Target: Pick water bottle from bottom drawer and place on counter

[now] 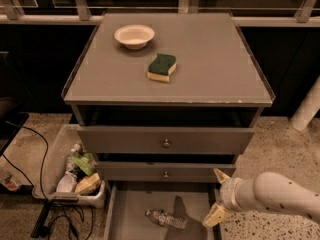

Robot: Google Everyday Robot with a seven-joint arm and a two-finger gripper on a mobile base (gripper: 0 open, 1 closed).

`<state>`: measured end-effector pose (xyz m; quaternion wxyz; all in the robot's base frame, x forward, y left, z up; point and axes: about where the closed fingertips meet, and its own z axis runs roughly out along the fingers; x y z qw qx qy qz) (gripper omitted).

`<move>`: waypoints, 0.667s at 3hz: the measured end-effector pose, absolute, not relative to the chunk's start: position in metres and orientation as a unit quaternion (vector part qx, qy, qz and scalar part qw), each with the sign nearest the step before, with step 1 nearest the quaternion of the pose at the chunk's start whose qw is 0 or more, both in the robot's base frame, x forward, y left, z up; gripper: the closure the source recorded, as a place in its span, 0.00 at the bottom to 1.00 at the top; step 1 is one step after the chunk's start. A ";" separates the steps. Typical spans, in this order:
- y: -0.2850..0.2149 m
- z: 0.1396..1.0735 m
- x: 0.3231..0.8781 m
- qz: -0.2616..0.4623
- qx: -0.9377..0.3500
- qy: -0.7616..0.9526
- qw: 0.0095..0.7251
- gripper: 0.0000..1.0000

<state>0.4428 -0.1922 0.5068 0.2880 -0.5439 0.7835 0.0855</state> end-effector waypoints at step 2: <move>-0.195 0.403 0.457 0.134 -0.547 0.770 0.301 0.00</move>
Offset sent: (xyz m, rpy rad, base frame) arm 0.0214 -0.0084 -0.1551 0.1163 0.0583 0.0801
